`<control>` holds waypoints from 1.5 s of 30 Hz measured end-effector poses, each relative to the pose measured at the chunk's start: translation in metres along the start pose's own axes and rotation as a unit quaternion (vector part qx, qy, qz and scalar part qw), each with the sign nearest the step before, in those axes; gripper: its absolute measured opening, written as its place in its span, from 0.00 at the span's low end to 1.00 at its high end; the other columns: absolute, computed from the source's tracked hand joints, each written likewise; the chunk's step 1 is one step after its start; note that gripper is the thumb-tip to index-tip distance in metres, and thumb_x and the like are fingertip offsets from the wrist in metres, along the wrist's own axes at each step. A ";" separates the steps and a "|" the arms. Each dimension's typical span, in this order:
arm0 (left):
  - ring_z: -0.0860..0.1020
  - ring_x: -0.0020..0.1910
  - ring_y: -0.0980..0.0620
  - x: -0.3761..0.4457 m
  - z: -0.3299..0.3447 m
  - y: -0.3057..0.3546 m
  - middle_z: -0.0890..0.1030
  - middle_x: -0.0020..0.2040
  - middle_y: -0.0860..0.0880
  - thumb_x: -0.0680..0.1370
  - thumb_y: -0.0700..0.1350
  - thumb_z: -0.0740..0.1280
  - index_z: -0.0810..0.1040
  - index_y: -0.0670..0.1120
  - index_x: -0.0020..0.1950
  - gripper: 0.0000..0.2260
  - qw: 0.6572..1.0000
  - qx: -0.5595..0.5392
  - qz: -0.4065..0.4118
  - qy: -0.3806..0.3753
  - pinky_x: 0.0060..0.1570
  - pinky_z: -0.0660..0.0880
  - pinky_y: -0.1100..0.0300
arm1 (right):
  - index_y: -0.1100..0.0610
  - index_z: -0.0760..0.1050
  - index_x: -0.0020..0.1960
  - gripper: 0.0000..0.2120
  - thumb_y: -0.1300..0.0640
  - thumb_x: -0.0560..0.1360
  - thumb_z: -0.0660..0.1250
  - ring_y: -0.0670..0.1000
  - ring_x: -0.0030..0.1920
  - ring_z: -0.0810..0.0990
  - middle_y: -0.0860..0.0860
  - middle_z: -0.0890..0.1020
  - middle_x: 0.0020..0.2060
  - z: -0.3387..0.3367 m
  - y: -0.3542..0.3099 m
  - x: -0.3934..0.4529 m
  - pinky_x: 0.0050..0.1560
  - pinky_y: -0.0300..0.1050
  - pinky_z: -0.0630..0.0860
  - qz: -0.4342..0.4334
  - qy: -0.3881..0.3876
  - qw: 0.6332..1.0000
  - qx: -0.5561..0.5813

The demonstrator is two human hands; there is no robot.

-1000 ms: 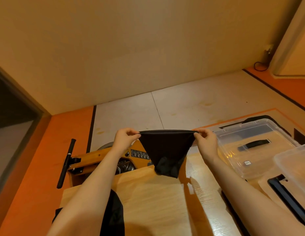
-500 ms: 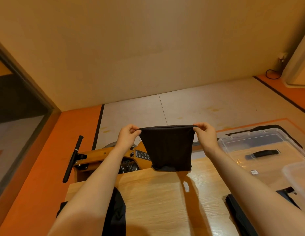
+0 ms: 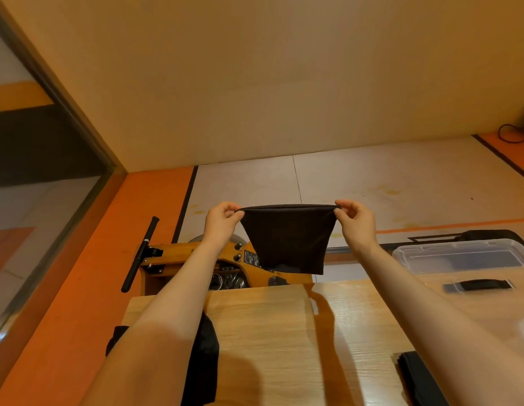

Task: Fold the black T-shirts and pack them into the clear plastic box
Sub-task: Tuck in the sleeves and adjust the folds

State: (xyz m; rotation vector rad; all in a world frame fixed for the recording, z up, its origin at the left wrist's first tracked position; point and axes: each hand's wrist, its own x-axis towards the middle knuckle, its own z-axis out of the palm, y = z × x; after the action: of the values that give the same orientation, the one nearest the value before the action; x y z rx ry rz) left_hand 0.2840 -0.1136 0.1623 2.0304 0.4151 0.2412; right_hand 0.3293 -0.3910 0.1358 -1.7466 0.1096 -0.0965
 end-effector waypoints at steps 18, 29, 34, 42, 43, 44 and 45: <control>0.79 0.48 0.54 -0.112 0.004 -0.069 0.82 0.47 0.48 0.76 0.41 0.70 0.80 0.44 0.52 0.06 0.988 0.030 -0.118 -0.094 0.48 0.74 0.61 | 0.61 0.75 0.64 0.14 0.65 0.79 0.64 0.50 0.56 0.77 0.52 0.80 0.52 -0.030 0.073 -0.097 0.52 0.35 0.72 0.079 -0.074 0.992 -0.060; 0.79 0.49 0.49 -0.184 0.001 -0.128 0.83 0.47 0.44 0.75 0.41 0.72 0.81 0.43 0.49 0.04 0.971 0.036 -0.179 -0.153 0.44 0.71 0.62 | 0.59 0.77 0.62 0.12 0.64 0.79 0.63 0.51 0.56 0.77 0.52 0.79 0.53 -0.039 0.127 -0.189 0.58 0.43 0.72 0.136 -0.061 0.984 -0.095; 0.79 0.48 0.50 -0.211 0.007 -0.155 0.83 0.46 0.44 0.74 0.40 0.72 0.82 0.45 0.45 0.02 0.965 0.043 -0.191 -0.176 0.47 0.71 0.60 | 0.61 0.79 0.58 0.09 0.64 0.79 0.64 0.51 0.52 0.79 0.54 0.81 0.50 -0.044 0.148 -0.224 0.52 0.39 0.74 0.156 -0.053 0.979 -0.124; 0.81 0.48 0.48 -0.252 0.019 -0.192 0.83 0.47 0.44 0.74 0.39 0.73 0.82 0.45 0.45 0.03 0.955 0.035 -0.202 -0.213 0.48 0.77 0.57 | 0.58 0.78 0.52 0.07 0.66 0.78 0.64 0.48 0.45 0.79 0.52 0.81 0.45 -0.056 0.181 -0.268 0.47 0.41 0.77 0.193 -0.045 0.971 -0.131; 0.81 0.48 0.46 -0.257 0.020 -0.196 0.83 0.46 0.44 0.73 0.39 0.73 0.82 0.45 0.45 0.03 0.954 0.032 -0.203 -0.216 0.50 0.78 0.55 | 0.58 0.78 0.52 0.07 0.67 0.78 0.64 0.48 0.46 0.80 0.51 0.81 0.44 -0.058 0.184 -0.273 0.47 0.41 0.77 0.194 -0.047 0.971 -0.134; 0.81 0.47 0.45 -0.262 0.023 -0.199 0.82 0.45 0.43 0.73 0.38 0.73 0.82 0.44 0.44 0.03 0.954 0.032 -0.203 -0.219 0.50 0.78 0.54 | 0.57 0.78 0.51 0.07 0.67 0.78 0.64 0.49 0.46 0.80 0.51 0.81 0.44 -0.059 0.187 -0.277 0.46 0.40 0.76 0.194 -0.049 0.970 -0.138; 0.81 0.45 0.45 -0.266 0.025 -0.201 0.82 0.43 0.43 0.73 0.37 0.73 0.82 0.44 0.44 0.03 0.953 0.034 -0.203 -0.221 0.49 0.78 0.55 | 0.57 0.78 0.50 0.07 0.67 0.78 0.64 0.49 0.46 0.80 0.51 0.81 0.43 -0.061 0.189 -0.281 0.44 0.39 0.76 0.195 -0.052 0.969 -0.142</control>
State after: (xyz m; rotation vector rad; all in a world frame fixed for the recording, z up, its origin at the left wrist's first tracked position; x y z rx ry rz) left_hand 0.0090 -0.1502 -0.0256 1.9398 0.5461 -0.4796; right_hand 0.0395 -0.4479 -0.0405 -1.9782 0.4044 0.3124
